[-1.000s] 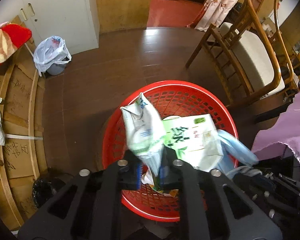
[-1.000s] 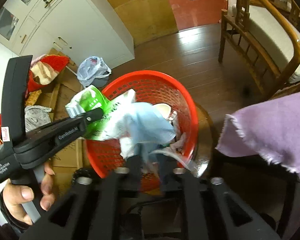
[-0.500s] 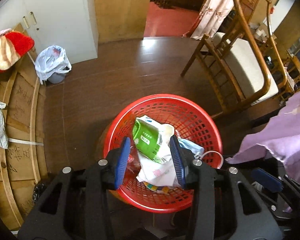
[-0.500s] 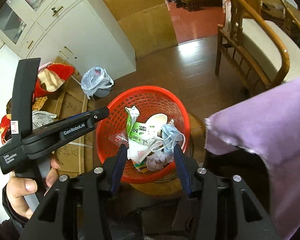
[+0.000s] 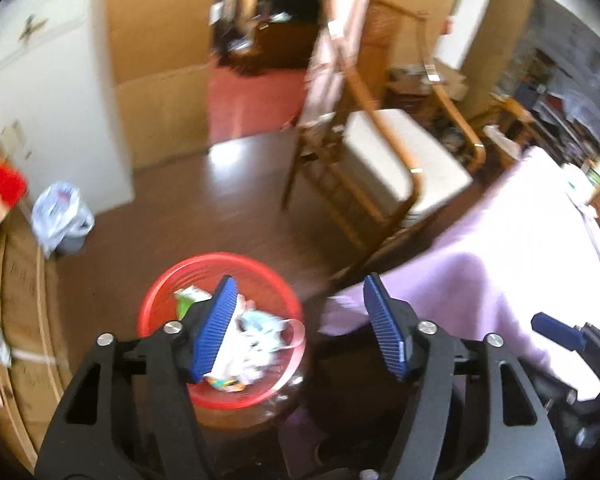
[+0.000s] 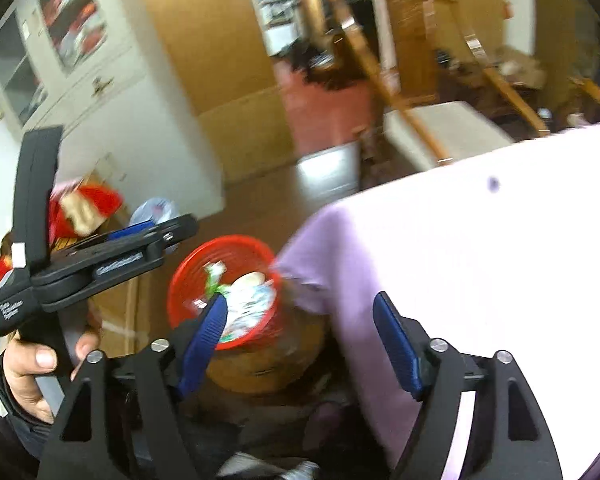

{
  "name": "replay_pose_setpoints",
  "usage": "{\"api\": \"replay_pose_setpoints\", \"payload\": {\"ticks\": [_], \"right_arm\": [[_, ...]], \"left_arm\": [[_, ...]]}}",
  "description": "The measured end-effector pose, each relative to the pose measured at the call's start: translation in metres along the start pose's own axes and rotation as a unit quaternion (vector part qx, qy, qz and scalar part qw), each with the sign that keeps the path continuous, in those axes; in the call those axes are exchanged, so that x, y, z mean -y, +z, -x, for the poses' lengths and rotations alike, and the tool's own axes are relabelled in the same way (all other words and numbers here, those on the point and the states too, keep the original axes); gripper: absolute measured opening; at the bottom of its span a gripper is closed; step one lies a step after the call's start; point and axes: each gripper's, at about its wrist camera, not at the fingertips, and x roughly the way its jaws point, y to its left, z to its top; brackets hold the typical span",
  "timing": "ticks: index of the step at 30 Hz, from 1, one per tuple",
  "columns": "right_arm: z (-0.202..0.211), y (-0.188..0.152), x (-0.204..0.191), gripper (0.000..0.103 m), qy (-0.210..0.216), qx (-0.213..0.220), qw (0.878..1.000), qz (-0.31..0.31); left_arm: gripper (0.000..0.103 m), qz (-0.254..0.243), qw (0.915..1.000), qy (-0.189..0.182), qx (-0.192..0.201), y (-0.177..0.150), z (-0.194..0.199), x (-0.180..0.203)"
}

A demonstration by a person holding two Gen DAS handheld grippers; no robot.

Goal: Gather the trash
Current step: 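Move both empty tools back over the table toward the cup and tassel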

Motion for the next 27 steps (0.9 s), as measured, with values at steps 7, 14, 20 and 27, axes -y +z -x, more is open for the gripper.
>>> {"api": "replay_pose_setpoints", "payload": {"ticks": [7,14,20,27], "right_arm": [[0.094,-0.025,0.095,0.079,-0.076,0.074,0.991,-0.085],[0.156,-0.068,0.184,0.081,-0.181,0.112,0.963,-0.164],[0.186,-0.111,0.252,0.082,-0.222,0.115,0.94,-0.233],[0.208,-0.141,0.305,0.086,-0.269,0.111,0.912,-0.291]], "left_arm": [[0.073,-0.088,0.9934,-0.073,0.009,-0.003,0.024,0.105],[0.078,-0.184,0.9738,-0.134,0.005,-0.017,0.029,0.226],[0.079,-0.237,0.9545,-0.18,-0.003,-0.029,0.023,0.319],[0.083,-0.303,0.928,-0.216,0.0,-0.055,0.027,0.41]]}}
